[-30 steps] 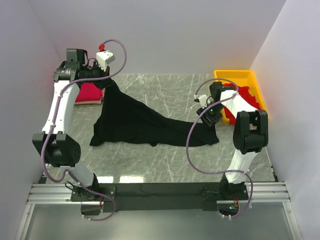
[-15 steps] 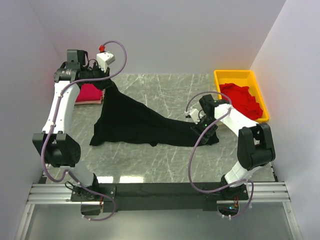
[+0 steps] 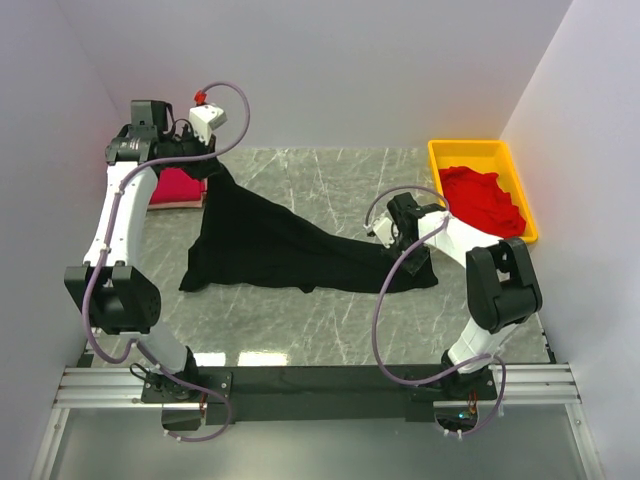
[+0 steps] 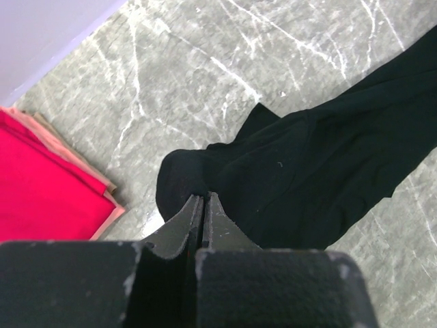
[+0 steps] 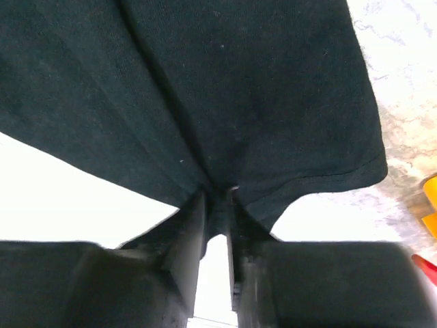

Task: Fold and stack the t-shirts
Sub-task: Flatten the tshirt out

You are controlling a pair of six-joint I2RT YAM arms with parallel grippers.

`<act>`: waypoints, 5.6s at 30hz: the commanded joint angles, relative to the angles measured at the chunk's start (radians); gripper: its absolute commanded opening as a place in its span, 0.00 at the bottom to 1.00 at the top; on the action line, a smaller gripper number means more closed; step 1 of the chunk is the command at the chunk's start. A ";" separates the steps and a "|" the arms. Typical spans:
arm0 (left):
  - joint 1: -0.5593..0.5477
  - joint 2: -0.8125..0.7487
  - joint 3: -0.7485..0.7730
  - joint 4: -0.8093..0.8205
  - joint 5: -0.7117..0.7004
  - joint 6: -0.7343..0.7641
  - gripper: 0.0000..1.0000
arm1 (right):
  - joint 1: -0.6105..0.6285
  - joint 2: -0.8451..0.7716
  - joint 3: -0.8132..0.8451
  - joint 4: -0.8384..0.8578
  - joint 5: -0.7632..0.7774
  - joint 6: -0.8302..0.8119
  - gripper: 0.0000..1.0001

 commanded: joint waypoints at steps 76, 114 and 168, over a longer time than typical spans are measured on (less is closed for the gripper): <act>0.167 -0.962 -0.213 0.766 -0.451 -0.317 0.01 | -0.068 -0.985 0.608 0.213 0.360 0.009 0.00; 0.015 0.803 0.700 0.687 -0.371 -0.373 0.47 | -0.128 0.635 1.232 0.351 0.464 -0.068 0.49; 0.101 -0.282 -0.892 -0.157 -0.330 0.342 0.50 | -0.036 -0.035 0.031 -0.261 -0.224 0.032 0.27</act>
